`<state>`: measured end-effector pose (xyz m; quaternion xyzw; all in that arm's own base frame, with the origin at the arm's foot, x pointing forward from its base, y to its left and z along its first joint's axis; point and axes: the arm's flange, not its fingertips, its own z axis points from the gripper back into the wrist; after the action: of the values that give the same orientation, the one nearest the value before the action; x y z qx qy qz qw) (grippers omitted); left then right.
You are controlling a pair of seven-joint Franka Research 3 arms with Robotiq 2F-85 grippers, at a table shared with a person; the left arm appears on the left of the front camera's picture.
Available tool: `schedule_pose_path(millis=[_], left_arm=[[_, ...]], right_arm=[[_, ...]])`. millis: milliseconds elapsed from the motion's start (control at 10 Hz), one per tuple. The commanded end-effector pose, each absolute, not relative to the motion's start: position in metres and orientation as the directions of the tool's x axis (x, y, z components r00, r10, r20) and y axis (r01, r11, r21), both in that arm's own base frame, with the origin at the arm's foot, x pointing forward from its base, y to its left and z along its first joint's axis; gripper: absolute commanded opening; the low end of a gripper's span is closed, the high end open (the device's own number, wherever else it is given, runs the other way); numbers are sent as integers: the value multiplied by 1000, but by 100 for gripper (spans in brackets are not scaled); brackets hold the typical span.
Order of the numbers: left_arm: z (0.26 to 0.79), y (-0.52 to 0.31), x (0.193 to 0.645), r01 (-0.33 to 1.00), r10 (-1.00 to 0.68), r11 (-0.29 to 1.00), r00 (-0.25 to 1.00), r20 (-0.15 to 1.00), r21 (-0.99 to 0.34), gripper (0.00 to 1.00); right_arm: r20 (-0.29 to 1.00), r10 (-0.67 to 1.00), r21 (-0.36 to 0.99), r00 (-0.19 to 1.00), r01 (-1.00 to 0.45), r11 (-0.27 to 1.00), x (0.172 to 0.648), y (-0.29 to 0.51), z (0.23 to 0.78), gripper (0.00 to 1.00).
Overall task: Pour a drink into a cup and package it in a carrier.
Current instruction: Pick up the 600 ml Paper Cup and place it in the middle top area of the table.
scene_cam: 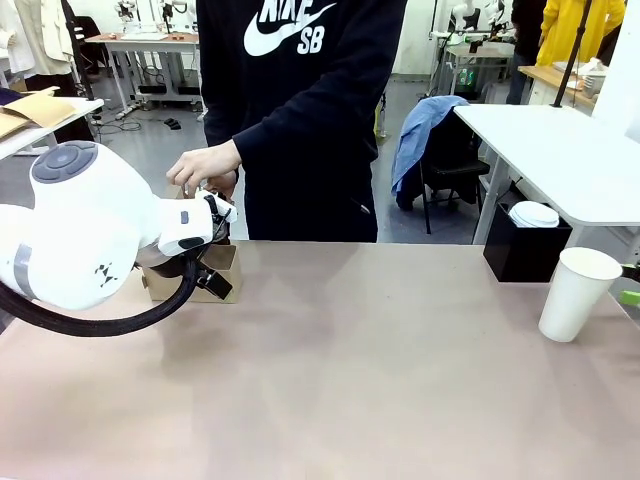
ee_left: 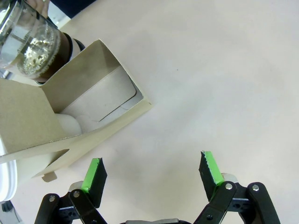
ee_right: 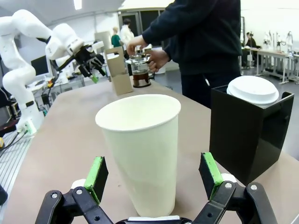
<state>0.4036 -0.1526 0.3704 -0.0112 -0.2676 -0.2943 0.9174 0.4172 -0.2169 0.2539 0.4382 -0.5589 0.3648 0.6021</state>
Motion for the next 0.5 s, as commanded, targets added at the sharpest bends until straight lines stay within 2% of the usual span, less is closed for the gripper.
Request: schedule_pose_path(millis=[0,400], left_arm=[[370,-152,404,546,-533,827,684,498,135,100],[370,-152,404,546,-533,827,684,498,135,100]], right_arm=[[995,-42,102,92,-909,404,419,-197,248,100],[993,-25,116,114,-920,376,422,-176,238,100]])
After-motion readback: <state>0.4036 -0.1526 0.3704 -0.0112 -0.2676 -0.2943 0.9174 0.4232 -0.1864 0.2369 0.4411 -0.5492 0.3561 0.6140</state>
